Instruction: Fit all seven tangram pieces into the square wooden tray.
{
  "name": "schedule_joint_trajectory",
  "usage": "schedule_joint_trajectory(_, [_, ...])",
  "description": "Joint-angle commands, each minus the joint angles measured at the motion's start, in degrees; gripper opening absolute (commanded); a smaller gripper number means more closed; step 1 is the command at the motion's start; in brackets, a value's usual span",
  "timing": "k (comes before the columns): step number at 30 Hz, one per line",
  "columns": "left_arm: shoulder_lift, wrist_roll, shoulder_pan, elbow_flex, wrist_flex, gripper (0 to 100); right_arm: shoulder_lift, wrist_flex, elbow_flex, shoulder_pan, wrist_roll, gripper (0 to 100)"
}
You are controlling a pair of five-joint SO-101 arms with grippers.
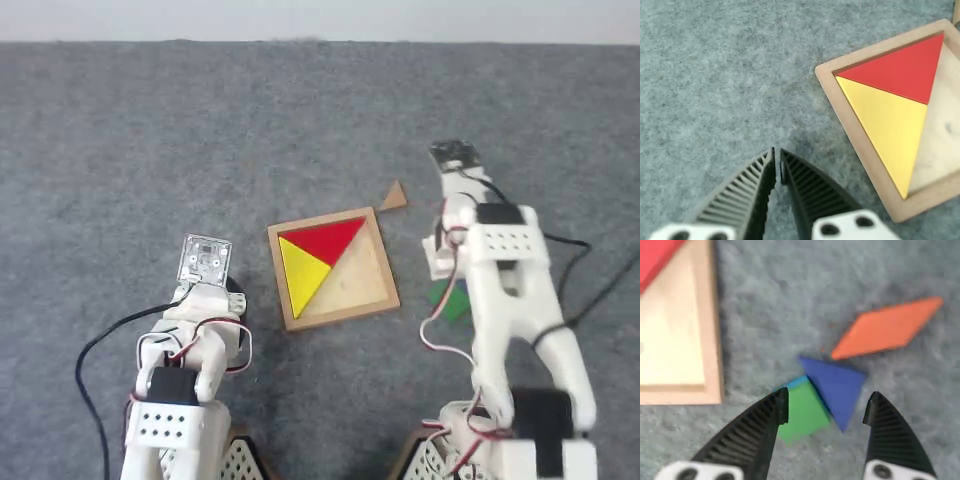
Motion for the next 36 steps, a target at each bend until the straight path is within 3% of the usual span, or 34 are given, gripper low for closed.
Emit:
schedule_joint_trajectory(1, [-0.8, 0.4, -0.3, -0.5, 0.3, 2, -6.6, -0.1, 1.1, 4.0, -2.2, 26.0])
schedule_joint_trajectory(7, [-0.8, 0.4, -0.3, -0.5, 0.3, 2, -1.1, -1.7, 0.5, 5.1, -9.7, 26.0])
schedule_joint_trajectory(17, [-0.8, 0.4, -0.3, -0.5, 0.3, 2, 19.2, -6.7, -10.6, 5.7, -13.2, 25.9])
schedule_joint_trajectory(25, [-0.8, 0.4, -0.3, -0.5, 0.3, 2, 29.7, -6.3, -22.2, 5.8, -13.0, 25.7])
schedule_joint_trajectory(33, [-0.8, 0.4, -0.3, -0.5, 0.3, 2, 30.5, -5.8, -26.3, 6.6, -12.8, 25.8])
schedule_joint_trajectory(36, [-0.8, 0.4, -0.3, -0.5, 0.3, 2, 29.7, -1.4, -27.9, 7.1, -7.4, 25.9])
